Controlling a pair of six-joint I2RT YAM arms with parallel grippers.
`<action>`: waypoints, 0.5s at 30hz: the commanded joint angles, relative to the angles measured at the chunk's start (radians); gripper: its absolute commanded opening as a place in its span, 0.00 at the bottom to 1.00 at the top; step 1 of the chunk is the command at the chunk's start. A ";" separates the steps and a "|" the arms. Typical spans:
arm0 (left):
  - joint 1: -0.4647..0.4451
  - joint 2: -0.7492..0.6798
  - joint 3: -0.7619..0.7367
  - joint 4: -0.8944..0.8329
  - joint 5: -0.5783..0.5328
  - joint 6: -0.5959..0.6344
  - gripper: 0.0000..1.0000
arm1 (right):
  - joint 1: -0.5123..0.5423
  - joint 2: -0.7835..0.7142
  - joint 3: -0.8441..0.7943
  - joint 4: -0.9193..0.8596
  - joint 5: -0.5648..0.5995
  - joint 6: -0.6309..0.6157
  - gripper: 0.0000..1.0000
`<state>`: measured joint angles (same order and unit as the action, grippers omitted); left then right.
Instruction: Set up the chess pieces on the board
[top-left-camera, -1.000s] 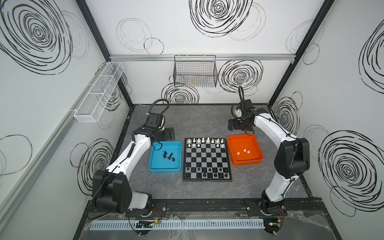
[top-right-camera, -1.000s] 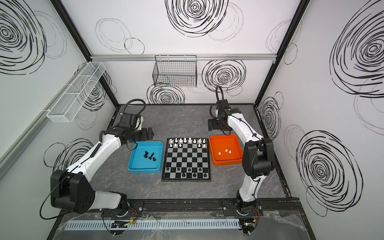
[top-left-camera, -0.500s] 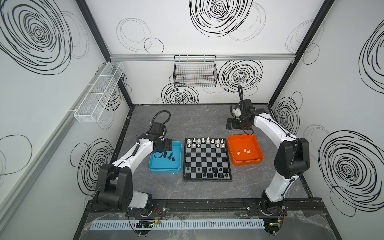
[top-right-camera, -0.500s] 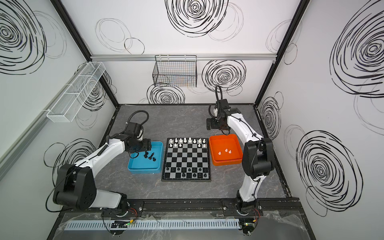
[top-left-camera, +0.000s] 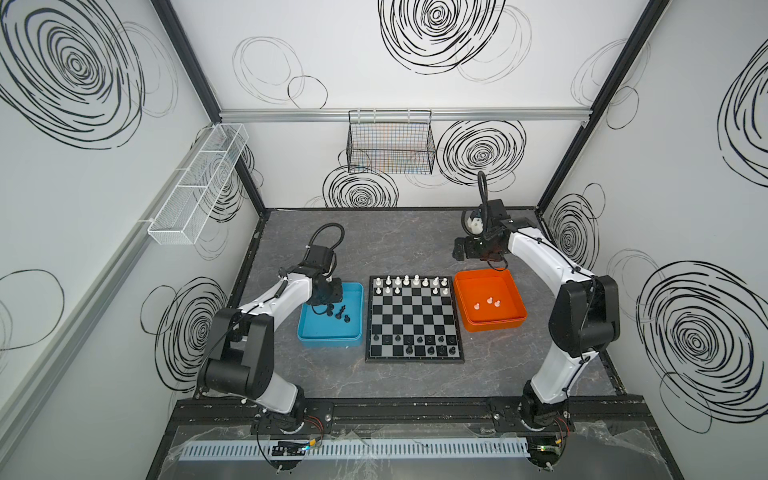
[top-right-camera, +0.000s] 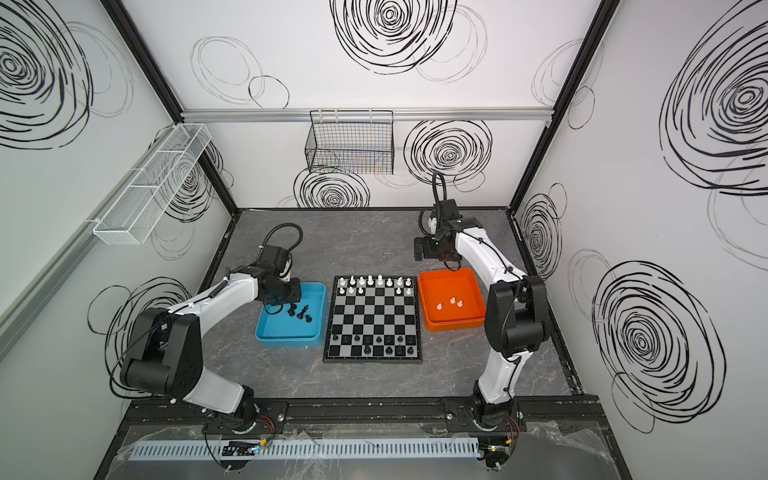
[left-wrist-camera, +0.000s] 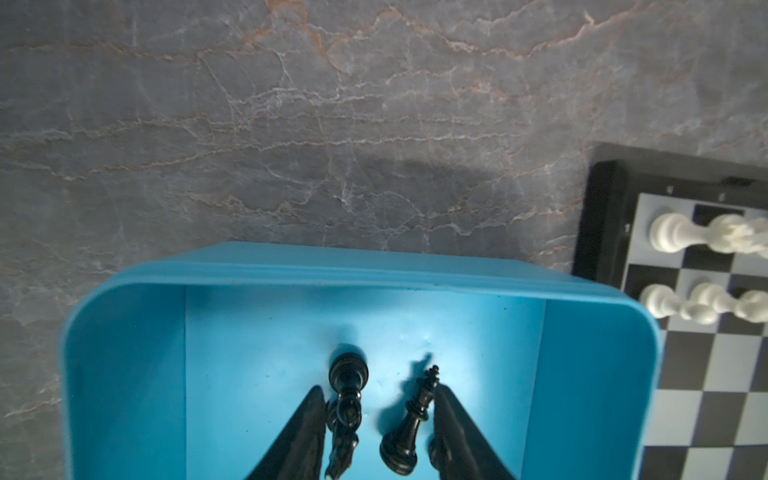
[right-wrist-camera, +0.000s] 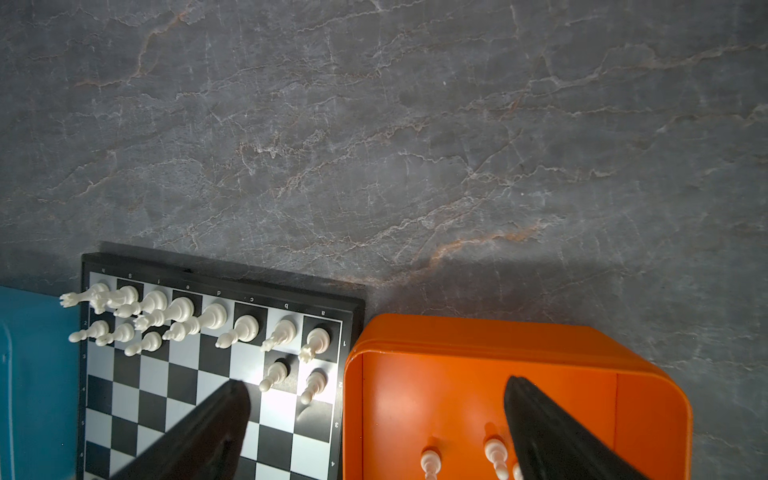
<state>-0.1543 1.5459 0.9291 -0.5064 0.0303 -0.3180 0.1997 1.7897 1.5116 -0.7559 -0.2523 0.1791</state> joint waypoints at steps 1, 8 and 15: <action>0.000 0.019 -0.015 0.031 -0.012 0.004 0.43 | -0.007 -0.003 -0.009 0.010 0.002 -0.013 1.00; 0.000 0.042 -0.032 0.043 -0.034 0.007 0.38 | -0.011 0.008 -0.013 0.013 0.002 -0.014 1.00; 0.000 0.057 -0.041 0.054 -0.033 0.006 0.32 | -0.015 0.014 -0.017 0.014 0.003 -0.014 1.00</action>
<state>-0.1543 1.5864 0.9016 -0.4778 0.0124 -0.3141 0.1925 1.7947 1.5040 -0.7498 -0.2550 0.1791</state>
